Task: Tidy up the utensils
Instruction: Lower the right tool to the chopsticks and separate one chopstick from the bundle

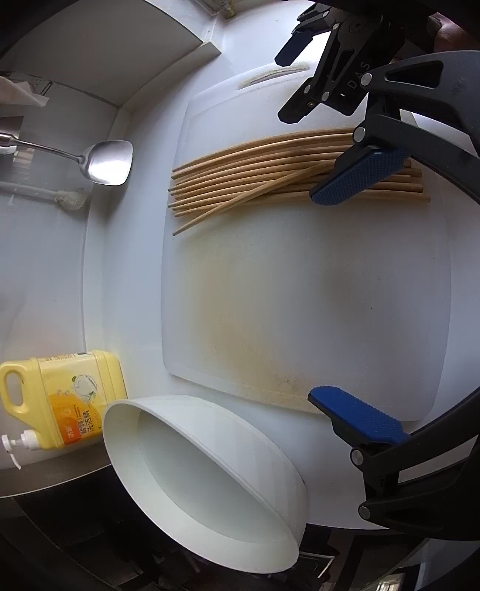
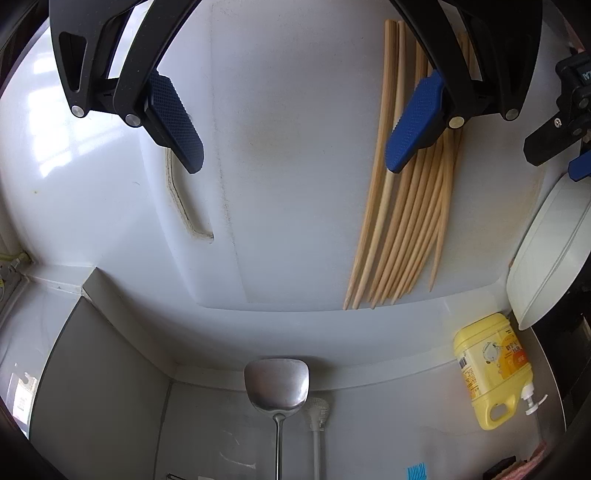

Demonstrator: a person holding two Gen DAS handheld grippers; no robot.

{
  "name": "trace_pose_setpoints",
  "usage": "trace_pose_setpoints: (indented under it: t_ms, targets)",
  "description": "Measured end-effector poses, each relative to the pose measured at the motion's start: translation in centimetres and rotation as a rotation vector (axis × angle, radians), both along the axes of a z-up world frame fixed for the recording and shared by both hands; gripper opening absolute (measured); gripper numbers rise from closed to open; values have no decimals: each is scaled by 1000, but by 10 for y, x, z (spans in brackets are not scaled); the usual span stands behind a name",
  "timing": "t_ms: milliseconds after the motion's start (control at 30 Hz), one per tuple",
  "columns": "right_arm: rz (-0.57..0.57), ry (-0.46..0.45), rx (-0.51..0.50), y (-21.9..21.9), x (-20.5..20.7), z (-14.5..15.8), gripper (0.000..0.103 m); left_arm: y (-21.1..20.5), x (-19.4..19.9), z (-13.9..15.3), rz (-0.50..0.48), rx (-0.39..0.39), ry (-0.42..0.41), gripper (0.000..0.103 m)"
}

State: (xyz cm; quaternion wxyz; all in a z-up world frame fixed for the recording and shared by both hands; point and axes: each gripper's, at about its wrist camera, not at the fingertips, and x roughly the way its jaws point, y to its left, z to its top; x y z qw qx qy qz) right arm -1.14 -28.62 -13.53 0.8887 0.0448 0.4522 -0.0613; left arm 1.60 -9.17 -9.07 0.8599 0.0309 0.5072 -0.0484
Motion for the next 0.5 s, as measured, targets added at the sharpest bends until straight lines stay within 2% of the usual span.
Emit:
trace_pose_setpoints:
  t_ms: [167,500]
  targets:
    - [0,4,-12,6,7,-5,94,0,3,-7,-2,-36,4,97]
    - [30,-4,-90,23,13,-10,94,-1,6,-11,-9,-44,-2,97]
